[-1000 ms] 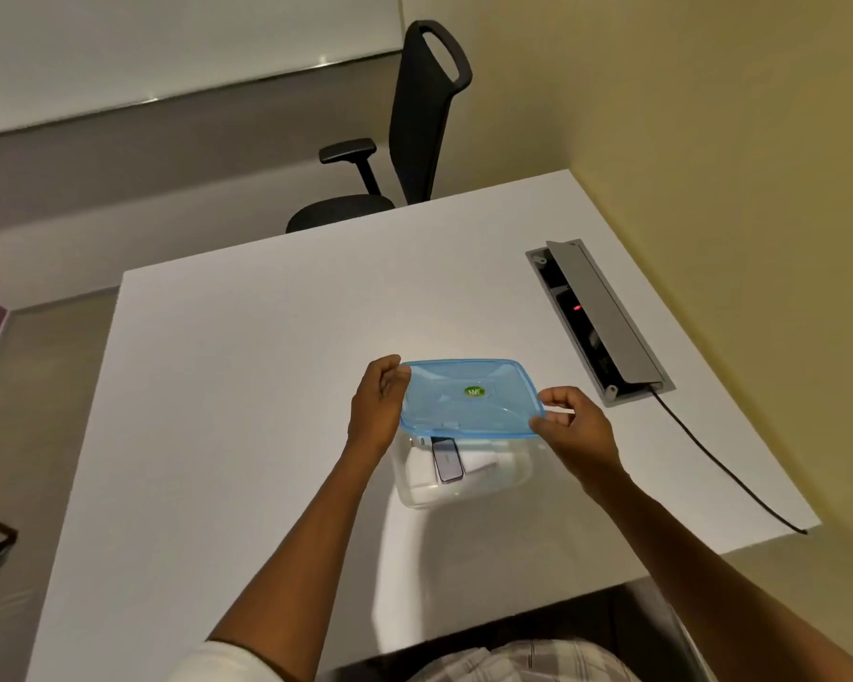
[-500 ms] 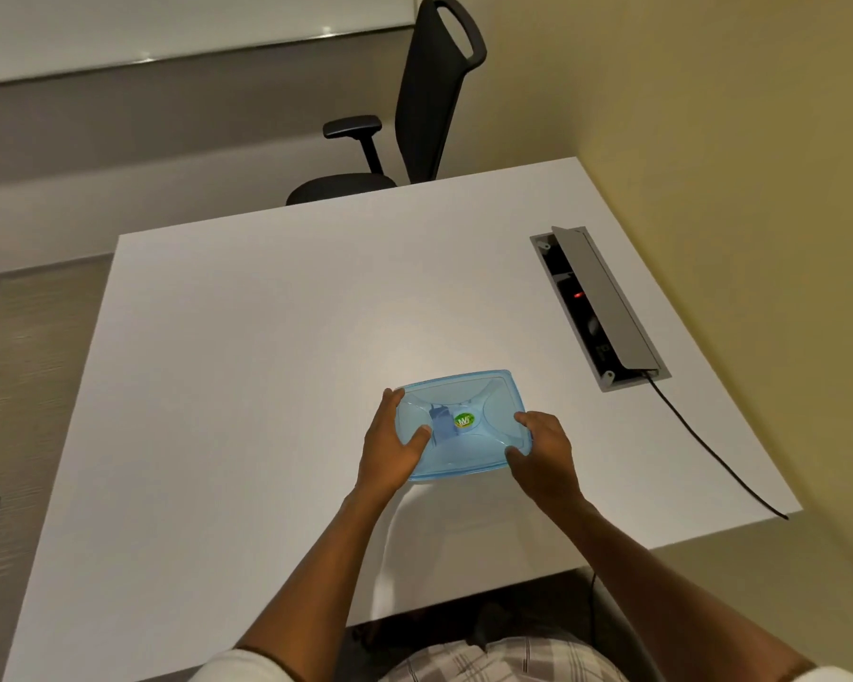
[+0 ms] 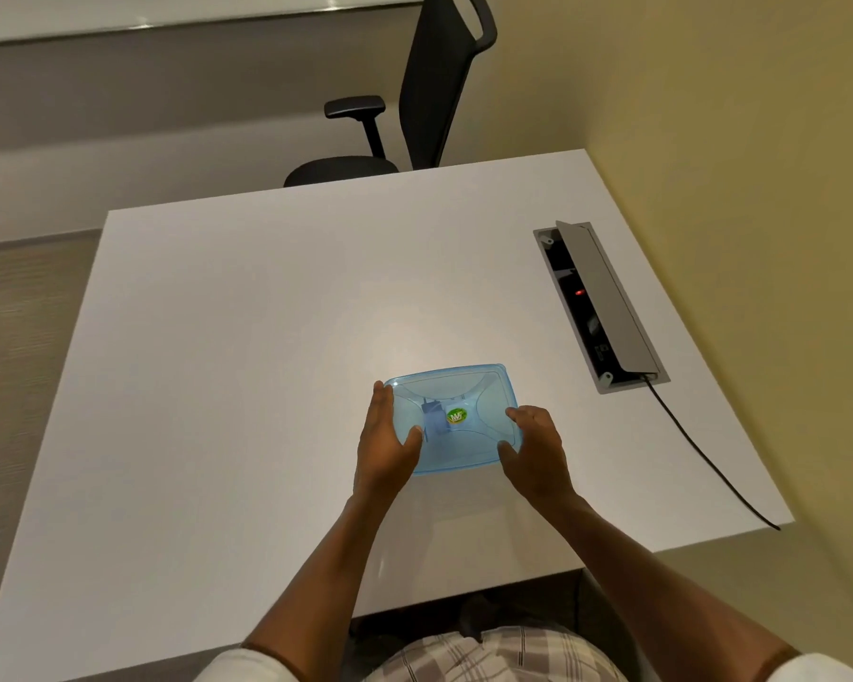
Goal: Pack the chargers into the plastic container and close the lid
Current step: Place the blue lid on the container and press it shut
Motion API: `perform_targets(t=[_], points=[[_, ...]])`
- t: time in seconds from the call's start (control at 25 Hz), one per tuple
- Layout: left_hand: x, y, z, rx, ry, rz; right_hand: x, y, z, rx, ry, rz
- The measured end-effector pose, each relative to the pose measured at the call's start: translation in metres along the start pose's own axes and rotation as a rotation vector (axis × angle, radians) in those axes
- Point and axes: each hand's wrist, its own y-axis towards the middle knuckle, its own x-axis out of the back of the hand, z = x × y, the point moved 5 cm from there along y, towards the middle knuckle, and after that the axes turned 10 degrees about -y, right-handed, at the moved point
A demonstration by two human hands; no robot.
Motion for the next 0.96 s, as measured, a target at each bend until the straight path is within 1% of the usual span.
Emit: perform_targets(t=[0.2, 0.28, 0.4, 0.48, 0.6, 0.72, 0.84, 0.96], points=[[-0.006, 0.003, -0.001, 0.016, 0.065, -0.003, -0.001, 0.008, 0.000, 0.025, -0.039, 0.034], [-0.009, 0.005, 0.002, 0.018, 0.137, 0.002, -0.003, 0.010, 0.001, 0.046, -0.064, 0.051], [-0.015, 0.004, 0.003, -0.064, 0.349, -0.033, -0.009, 0.011, 0.001, 0.053, -0.138, 0.081], [-0.020, 0.002, 0.001, -0.105, 0.437, -0.042, -0.014, 0.012, 0.003, 0.093, -0.210, 0.058], [-0.028, 0.010, -0.002, -0.152, 0.520, 0.022, -0.021, 0.024, 0.013, 0.193, -0.291, 0.036], [-0.036, 0.019, -0.004, -0.171, 0.531, 0.096, -0.028, 0.045, 0.026, 0.222, -0.324, 0.049], [-0.038, 0.021, -0.004, -0.172, 0.463, 0.046, -0.038, 0.061, 0.036, 0.264, -0.365, 0.060], [-0.041, 0.022, -0.001, -0.175, 0.474, 0.017, -0.051, 0.064, 0.034, 0.326, -0.413, 0.076]])
